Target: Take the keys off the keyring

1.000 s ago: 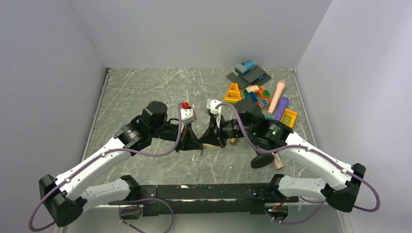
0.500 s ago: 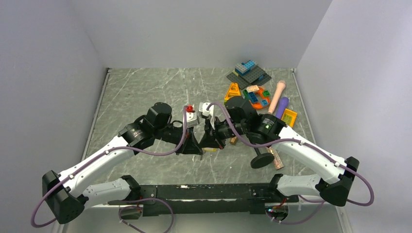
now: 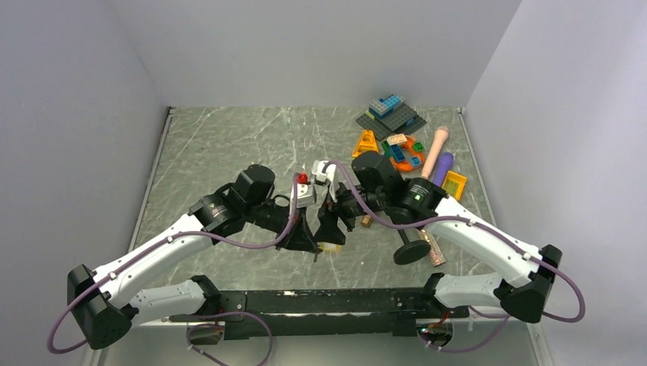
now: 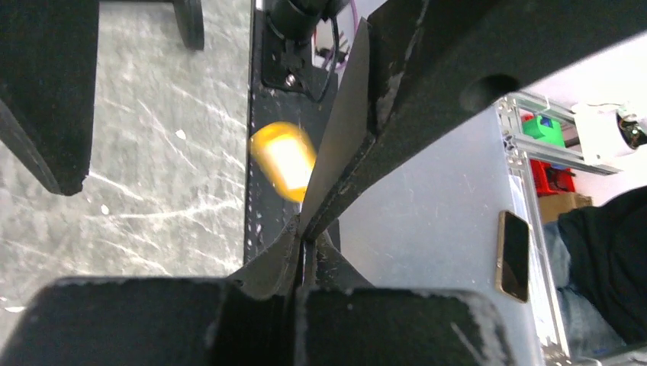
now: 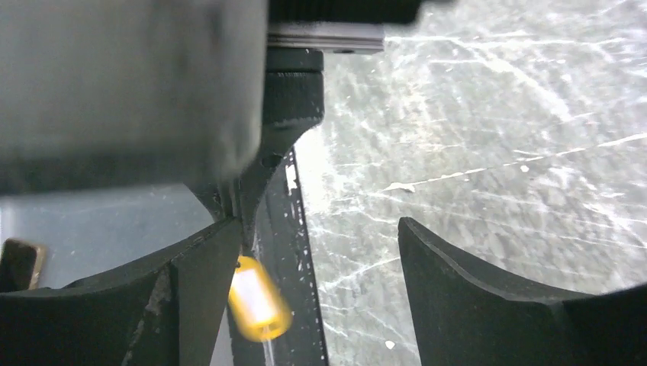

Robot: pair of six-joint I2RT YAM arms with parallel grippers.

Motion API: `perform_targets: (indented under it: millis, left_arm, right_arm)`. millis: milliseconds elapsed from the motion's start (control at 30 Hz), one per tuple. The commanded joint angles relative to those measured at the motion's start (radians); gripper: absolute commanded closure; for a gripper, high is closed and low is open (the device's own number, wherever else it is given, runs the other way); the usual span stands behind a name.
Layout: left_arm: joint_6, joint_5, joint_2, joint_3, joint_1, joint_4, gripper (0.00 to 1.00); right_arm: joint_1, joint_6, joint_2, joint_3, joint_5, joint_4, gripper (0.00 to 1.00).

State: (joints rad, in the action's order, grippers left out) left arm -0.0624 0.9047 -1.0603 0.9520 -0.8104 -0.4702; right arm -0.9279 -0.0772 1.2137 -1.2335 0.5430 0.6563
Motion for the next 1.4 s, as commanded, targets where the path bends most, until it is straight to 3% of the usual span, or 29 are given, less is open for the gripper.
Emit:
perform_targets:
  millis: [0,167,300,433,767,1067,1167,1367]
  left_arm:
    - [0.031,-0.016,0.043,0.068,0.008,0.252,1.00]
    - [0.029,-0.023,0.053,0.066,0.009,0.256,1.00]
    - [0.028,-0.030,0.065,0.063,0.009,0.259,1.00]
    - [0.028,-0.035,0.075,0.061,0.009,0.261,1.00]
    - [0.033,-0.040,0.081,0.062,0.009,0.255,1.00]
    - [0.035,-0.041,0.075,0.063,0.009,0.253,1.00]
    - [0.038,-0.037,0.065,0.067,0.010,0.249,1.00]
    - [0.050,-0.029,0.039,0.081,0.008,0.220,1.00]
  right_arm:
    - [-0.032,0.055,-0.102,0.040,-0.107,-0.081,0.19]
    - [-0.030,0.112,-0.259,0.126,-0.196,-0.242,0.20]
    - [-0.028,0.132,-0.322,0.174,-0.204,-0.290,0.28]
    - [-0.028,0.145,-0.334,0.191,-0.196,-0.302,0.37]
    - [-0.028,0.139,-0.294,0.171,-0.167,-0.323,0.48]
    - [-0.027,0.122,-0.276,0.166,-0.133,-0.293,0.75]
    - [-0.027,0.111,-0.264,0.164,-0.111,-0.256,0.97]
    - [-0.027,0.113,-0.233,0.168,-0.051,-0.221,1.00]
